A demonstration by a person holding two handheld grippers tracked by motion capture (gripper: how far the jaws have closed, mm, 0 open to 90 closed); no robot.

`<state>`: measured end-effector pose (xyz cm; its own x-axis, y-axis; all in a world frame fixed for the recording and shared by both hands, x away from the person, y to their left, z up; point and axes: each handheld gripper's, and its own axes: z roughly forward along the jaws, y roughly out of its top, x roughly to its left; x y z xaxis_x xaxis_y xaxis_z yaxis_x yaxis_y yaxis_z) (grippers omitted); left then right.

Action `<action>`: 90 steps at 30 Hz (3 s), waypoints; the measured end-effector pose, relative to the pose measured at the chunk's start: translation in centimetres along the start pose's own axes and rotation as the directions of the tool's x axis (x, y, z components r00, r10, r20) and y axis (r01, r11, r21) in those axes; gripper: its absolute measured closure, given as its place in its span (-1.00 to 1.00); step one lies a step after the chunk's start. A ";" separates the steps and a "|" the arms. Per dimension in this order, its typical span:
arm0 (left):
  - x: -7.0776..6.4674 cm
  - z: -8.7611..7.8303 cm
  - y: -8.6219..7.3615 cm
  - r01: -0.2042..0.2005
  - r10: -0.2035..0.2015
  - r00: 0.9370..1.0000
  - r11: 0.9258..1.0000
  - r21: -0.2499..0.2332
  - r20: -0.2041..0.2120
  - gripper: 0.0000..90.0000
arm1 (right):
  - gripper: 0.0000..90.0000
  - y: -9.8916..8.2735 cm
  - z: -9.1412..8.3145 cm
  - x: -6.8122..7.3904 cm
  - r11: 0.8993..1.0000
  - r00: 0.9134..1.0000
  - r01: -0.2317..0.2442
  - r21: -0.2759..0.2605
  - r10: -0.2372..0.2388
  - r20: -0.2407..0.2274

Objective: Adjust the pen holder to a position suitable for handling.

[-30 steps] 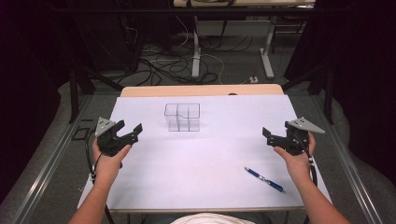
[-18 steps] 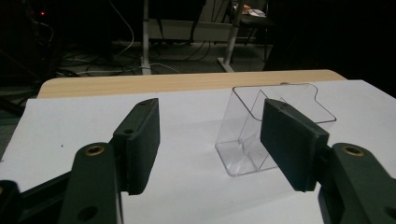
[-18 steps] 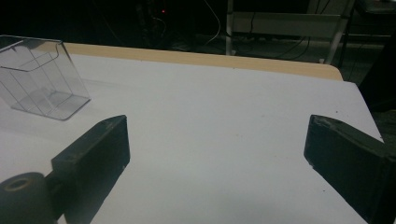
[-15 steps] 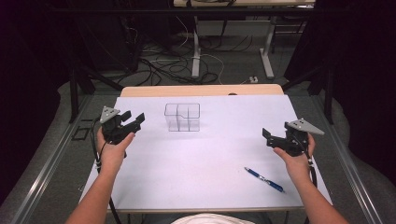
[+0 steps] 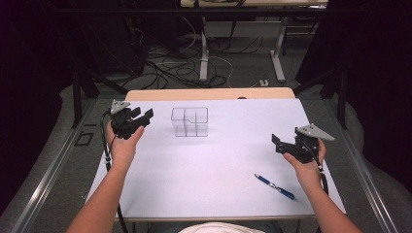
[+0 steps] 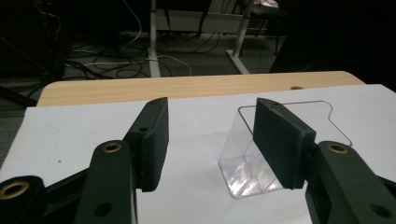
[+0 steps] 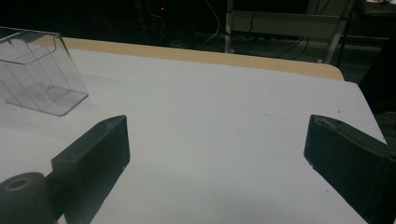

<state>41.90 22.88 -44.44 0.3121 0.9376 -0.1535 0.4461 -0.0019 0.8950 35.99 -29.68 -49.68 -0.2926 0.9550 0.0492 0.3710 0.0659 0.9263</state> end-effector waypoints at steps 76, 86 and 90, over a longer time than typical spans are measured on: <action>-2.7 11.1 -0.7 0.039 -0.062 0.995 0.967 0.250 0.082 1.00 | -1.00 -0.8 1.2 0.2 0.998 1.000 0.008 0.059 -0.006 -0.027; -4.3 10.8 -1.0 0.026 -0.049 0.995 0.967 0.253 0.085 1.00 | -1.00 -0.8 1.2 0.2 0.998 1.000 0.005 0.066 -0.003 -0.022; -5.0 10.8 -1.1 0.017 -0.044 0.994 0.966 0.258 0.098 1.00 | -1.00 -0.8 1.2 0.1 0.998 1.000 0.001 0.061 0.000 -0.026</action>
<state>48.86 14.49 -49.21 0.3729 0.8981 -0.2331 0.6528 -0.0755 0.7537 36.72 -29.27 -50.89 -0.3150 0.9472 0.0591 0.4238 0.0847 0.9018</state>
